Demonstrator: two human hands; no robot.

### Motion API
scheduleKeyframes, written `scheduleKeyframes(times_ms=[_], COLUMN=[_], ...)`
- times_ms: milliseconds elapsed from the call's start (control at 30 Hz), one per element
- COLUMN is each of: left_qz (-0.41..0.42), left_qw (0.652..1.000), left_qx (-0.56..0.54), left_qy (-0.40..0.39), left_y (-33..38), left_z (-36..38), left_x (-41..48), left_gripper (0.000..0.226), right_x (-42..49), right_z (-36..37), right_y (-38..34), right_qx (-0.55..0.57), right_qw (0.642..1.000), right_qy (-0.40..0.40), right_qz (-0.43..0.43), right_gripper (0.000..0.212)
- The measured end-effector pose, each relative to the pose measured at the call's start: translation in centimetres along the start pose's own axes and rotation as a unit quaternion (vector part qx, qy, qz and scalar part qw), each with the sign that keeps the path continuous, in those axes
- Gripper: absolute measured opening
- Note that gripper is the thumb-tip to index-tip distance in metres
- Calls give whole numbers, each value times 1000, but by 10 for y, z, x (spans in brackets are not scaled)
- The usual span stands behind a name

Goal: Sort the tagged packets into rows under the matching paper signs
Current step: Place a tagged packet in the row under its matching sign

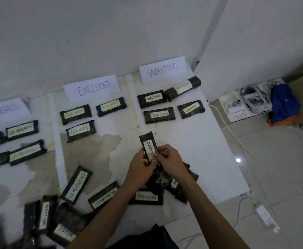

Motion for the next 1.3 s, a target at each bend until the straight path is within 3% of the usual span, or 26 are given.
scheduleKeyframes(times_ms=[133, 333, 500, 700, 933, 1000, 1133, 1200, 1300], left_qz=[21, 86, 125, 177, 187, 187, 190, 192, 179], left_qw=[999, 987, 962, 921, 912, 906, 905, 921, 959], left_qx=[37, 133, 229, 328, 360, 373, 373, 328, 209], left_qy=[2, 41, 83, 113, 61, 71, 76, 83, 74], left_y=[-8, -2, -8, -3, -15, -18, -16, -13, -11], left_z=[-26, -59, -86, -104, -102, -99, -98, -99, -101], left_x=[-1, 15, 67, 128, 165, 163, 158, 151, 125], left_gripper=[48, 58, 71, 57, 61, 62, 67, 63, 46], right_x=[-13, -22, -6, 14, 16, 11, -4, -10, -16], right_z=[22, 40, 42, 38, 47, 51, 66, 72, 79], right_y=[-6, -29, -39, -41, -27, -28, -18, -11, -11], right_qx=[30, 29, -72, -166, -237, -280, -443, -491, -517], right_qw=[999, 998, 995, 979, 950, 922, 791, 740, 697], right_qy=[-21, -48, -50, -59, -141, -195, -276, -275, -263], right_qz=[38, 18, -44, -102, -146, -180, -320, -368, -422], right_gripper=[7, 7, 18, 21, 26, 36, 58, 54, 39])
Point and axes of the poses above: each hand's wrist, its own x-axis towards the middle knuckle, its own z-axis out of the palm, y = z × x, the point moved 5 cm from there along x, towards the middle knuckle, and after that the axes turned 12 degrees about y, right-handed, at the moved point
